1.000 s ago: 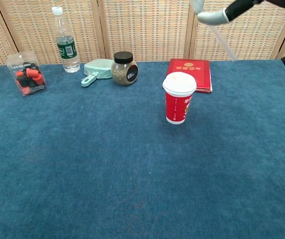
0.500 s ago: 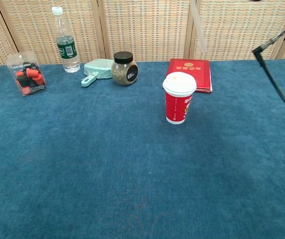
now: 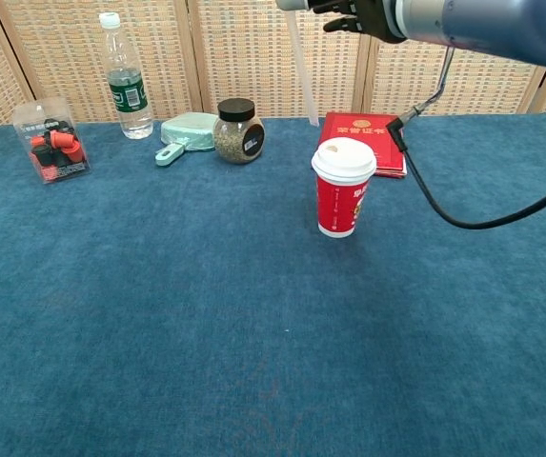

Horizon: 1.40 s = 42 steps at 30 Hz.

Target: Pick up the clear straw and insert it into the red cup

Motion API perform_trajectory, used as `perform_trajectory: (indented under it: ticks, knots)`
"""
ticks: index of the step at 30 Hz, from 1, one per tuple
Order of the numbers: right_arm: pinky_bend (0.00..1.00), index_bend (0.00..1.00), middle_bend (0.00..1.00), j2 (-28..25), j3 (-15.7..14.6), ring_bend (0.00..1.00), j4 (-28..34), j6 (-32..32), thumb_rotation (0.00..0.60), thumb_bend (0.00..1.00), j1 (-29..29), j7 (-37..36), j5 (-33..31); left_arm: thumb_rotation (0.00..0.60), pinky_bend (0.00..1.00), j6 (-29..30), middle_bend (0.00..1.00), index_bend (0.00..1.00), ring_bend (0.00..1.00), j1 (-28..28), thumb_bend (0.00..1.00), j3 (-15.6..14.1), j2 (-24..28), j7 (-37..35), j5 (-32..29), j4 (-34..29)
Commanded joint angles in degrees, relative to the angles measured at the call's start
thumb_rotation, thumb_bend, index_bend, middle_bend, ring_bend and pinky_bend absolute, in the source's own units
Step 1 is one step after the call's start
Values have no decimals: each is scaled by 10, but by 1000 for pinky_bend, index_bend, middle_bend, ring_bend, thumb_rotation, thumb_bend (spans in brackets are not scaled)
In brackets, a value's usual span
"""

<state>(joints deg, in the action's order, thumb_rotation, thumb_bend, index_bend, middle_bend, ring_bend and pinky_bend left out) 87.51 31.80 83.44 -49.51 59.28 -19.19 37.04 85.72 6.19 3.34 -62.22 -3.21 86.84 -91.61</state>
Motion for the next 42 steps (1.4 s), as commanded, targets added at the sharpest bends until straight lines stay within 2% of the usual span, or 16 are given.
perform_trajectory:
  ticks: [1, 19, 42]
  knots:
    - [0, 724, 240, 7, 1, 0, -3, -3, 600, 456, -1, 4, -4, 600, 0, -2, 0, 0, 0, 0, 105, 0, 2, -5, -2, 0]
    - [0, 723, 240, 49, 11, 0, -49, -1, 600, 456, 2, 27, -10, 600, 0, -3, 0, 0, 0, 0, 106, 0, 7, -17, -6, 1]
    - [0, 724, 240, 62, 18, 0, -67, 14, 600, 456, -8, 30, 3, 600, 0, -8, 0, 0, 0, 2, 105, 0, 6, -17, -8, 2]
